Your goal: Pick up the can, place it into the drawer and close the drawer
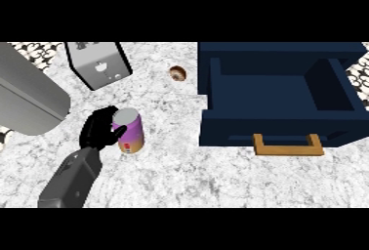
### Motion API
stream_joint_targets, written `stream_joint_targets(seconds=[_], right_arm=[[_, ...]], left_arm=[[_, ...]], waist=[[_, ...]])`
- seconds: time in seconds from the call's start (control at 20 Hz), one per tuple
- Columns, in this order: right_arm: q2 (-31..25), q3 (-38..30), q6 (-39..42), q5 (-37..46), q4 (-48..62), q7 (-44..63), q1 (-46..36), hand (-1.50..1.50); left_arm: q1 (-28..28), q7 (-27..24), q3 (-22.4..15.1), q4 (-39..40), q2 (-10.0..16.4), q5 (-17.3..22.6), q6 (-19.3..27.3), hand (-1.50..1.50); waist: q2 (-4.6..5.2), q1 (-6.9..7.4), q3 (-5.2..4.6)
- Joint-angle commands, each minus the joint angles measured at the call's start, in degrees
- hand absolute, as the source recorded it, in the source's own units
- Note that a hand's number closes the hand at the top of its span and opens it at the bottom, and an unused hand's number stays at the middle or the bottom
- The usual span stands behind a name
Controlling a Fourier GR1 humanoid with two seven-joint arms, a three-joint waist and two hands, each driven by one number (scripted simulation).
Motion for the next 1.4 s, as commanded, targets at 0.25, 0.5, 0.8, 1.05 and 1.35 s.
stream_joint_targets(seconds=[0.25,0.5,0.8,1.05,1.35], right_arm=[[-3.58,-3.60,-1.40,-8.12,-2.67,3.07,2.37,-1.50],[0.36,-1.59,0.57,-3.22,-1.86,-1.06,4.02,-1.50],[0.36,2.91,-2.67,1.42,-2.37,-1.54,1.68,-1.50],[-0.64,0.21,-1.76,-0.93,-0.90,0.39,-0.01,-1.50],[0.26,-0.76,1.42,-2.10,1.61,-1.84,1.35,-1.50]], left_arm=[[3.73,7.67,-4.56,-22.79,-7.10,1.09,10.89,1.50],[3.18,18.88,-14.26,-36.49,-8.21,5.70,20.90,1.50],[4.53,32.20,-18.99,-54.22,-8.26,4.51,29.21,1.50],[2.83,35.99,-21.14,-58.84,-7.85,1.56,32.87,1.50],[-7.59,42.50,-24.06,-57.59,-8.27,0.00,41.08,1.50]], waist=[[-0.17,0.20,-0.03],[-0.30,-0.21,0.00],[0.18,-0.32,-0.05],[0.39,-0.66,-0.08],[0.39,-1.19,-0.05]])
